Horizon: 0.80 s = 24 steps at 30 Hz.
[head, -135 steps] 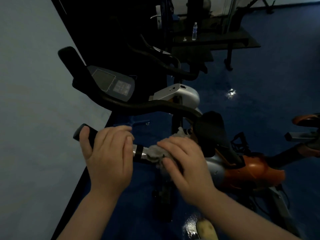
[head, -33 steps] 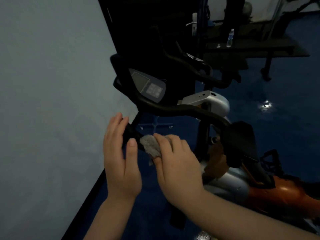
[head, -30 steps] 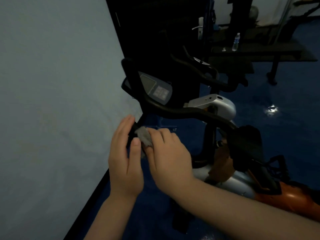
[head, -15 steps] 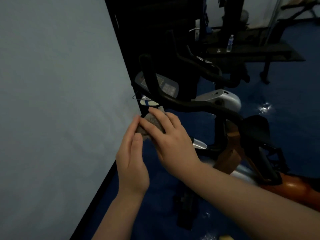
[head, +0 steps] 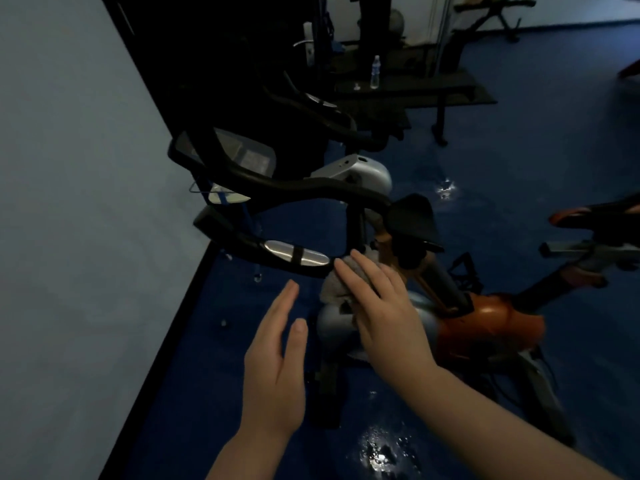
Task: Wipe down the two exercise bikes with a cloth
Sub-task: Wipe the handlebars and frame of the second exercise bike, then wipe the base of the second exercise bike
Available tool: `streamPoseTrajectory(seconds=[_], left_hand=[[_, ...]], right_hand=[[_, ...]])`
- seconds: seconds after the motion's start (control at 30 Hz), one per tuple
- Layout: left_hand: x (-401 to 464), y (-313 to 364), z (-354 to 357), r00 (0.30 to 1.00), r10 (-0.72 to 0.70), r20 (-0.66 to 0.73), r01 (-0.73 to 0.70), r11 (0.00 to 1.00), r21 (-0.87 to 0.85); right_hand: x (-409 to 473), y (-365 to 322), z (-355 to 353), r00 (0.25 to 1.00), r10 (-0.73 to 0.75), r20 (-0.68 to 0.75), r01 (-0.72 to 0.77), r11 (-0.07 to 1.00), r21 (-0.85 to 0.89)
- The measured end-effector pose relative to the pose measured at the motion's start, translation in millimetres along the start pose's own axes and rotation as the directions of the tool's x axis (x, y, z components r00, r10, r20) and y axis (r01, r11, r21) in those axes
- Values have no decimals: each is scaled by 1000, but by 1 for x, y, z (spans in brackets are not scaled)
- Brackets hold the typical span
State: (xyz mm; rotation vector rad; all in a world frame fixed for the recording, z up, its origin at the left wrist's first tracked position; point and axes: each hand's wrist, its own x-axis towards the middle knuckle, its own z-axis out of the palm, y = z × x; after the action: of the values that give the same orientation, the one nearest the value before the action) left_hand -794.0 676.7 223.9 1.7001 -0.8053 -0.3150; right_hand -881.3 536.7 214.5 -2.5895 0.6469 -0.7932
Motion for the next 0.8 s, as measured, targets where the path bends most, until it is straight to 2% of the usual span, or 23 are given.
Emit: streamPoseTrajectory(seconds=[0.1,0.23,0.5,0.6,0.8], left_hand=[[-8,0,31,996,-42,73,38,998,48],[-16,-1,79,975,-78,208,46,987,156],[-34,-5,201,883,-156,442,-12,935,354],[-45,-3,246,849,-166,502,-31,932,360],[-68,9,344,758,-160,632,-94,933,349]], right_hand=[[-24,33,-8,978,176,110,-185,979,83],[-68,80,-23,915,332,230,-360,929,88],[-142,167,-85,816,514,265,-537,843,17],[-173,200,-110,782,568,257,-584,812,-17],[-238,259,-158,665,715,217,-724,688,-50]])
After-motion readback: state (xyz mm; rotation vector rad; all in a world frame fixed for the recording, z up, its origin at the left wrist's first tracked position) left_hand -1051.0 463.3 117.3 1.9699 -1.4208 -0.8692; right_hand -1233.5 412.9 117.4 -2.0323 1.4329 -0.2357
